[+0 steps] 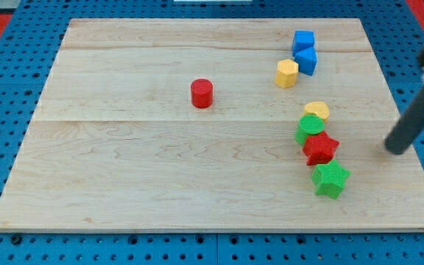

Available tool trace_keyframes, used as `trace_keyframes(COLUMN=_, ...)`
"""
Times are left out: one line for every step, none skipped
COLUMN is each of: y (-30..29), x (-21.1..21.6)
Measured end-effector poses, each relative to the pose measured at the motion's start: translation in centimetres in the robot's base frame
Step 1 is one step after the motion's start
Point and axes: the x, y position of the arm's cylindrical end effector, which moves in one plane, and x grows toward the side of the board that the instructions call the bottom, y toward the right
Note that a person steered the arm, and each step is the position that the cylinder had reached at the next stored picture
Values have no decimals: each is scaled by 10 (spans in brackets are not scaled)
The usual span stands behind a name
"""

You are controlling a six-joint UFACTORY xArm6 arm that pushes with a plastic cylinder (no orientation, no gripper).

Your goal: Push the red star into the red circle

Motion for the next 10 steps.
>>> trace_keyframes(y=-58, x=7)
trace_keyframes(y=-131, x=4)
trace_keyframes(y=-174, x=-9)
trace_keyframes(y=-187, x=-43)
trace_keyframes(y=-189, x=-78)
trace_keyframes(y=-170, x=-86)
trace_keyframes(y=-159, x=-98)
trace_keyframes(y=-236, x=-121)
trace_keyframes(y=-282, x=-139)
trace_keyframes(y=-218, x=-139)
